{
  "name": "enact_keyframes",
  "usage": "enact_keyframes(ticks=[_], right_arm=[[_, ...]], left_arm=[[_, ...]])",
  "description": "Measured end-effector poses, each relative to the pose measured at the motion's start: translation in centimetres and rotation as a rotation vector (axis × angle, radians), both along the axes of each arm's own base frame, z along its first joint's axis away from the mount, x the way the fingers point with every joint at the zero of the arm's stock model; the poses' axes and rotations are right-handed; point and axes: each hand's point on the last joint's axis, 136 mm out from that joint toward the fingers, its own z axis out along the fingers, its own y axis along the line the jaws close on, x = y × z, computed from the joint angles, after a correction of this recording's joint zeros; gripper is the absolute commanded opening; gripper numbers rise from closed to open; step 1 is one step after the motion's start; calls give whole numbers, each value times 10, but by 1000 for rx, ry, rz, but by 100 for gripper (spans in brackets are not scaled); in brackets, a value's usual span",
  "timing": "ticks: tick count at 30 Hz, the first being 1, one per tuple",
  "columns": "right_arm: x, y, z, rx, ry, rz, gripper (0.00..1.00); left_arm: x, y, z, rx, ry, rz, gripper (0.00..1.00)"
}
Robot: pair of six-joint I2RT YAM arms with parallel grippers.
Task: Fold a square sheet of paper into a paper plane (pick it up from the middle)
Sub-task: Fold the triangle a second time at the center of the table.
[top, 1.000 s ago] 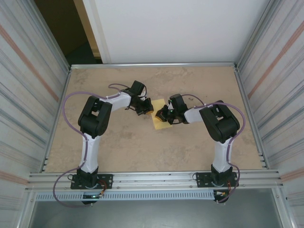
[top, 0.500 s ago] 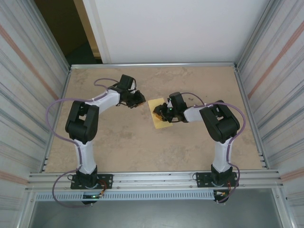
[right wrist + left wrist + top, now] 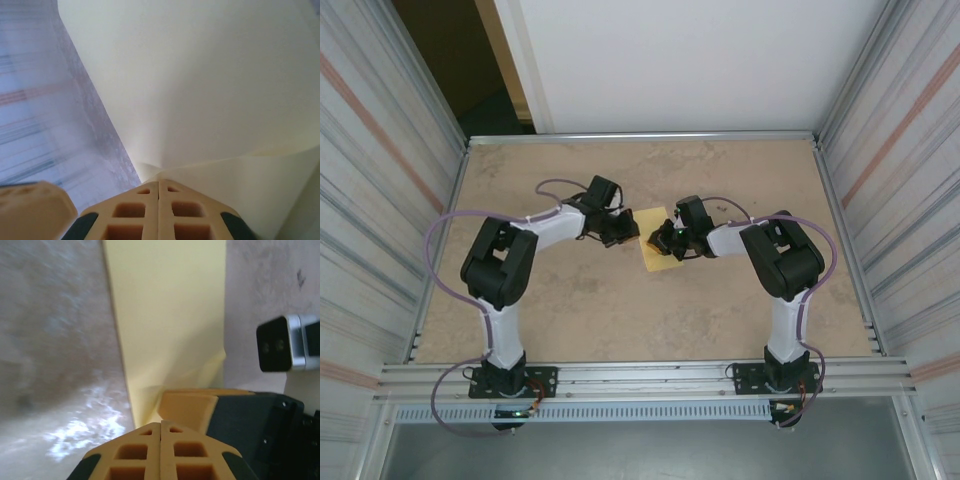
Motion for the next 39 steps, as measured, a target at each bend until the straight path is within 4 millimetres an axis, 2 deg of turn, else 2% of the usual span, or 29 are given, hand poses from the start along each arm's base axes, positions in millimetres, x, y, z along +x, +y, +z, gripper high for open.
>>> enact_keyframes(ticks=[4, 8, 22, 39], right_arm=[[0, 0, 0, -3, 7, 1, 0], [0, 0, -1, -6, 12, 1, 0], [0, 0, 0, -6, 13, 1, 0], [0, 0, 0, -3, 14, 2, 0]], left_arm=[[-10, -15, -1, -2, -3, -39, 2], [-7, -18, -2, 0, -4, -41, 0], [6, -18, -21, 41, 14, -24, 0], [5, -10, -37, 91, 47, -17, 0]])
